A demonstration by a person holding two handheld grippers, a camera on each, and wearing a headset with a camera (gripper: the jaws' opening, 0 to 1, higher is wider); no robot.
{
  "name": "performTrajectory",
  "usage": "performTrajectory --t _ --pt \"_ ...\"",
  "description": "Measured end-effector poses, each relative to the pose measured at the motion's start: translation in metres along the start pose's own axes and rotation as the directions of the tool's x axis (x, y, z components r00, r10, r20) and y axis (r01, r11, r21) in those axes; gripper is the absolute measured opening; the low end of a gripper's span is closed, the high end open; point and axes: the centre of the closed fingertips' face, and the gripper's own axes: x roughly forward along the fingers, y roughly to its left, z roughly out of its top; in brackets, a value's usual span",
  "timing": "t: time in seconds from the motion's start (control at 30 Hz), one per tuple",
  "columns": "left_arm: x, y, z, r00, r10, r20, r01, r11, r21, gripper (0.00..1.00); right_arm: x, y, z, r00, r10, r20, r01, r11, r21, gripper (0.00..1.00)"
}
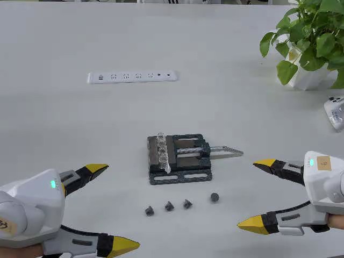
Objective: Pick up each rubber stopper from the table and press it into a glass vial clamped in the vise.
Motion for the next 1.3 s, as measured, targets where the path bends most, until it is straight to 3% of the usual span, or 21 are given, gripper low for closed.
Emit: performTrajectory --t 1.3 --pt "-0.0013 -0.0015 -0.0055 1.0000 -0.003 -0.004 0.003 1.000 -0.003 0.99 0.0041 0.0038 -0.0017 0.9999 0.008 -0.009 -0.008 1.000 0.000 0.84"
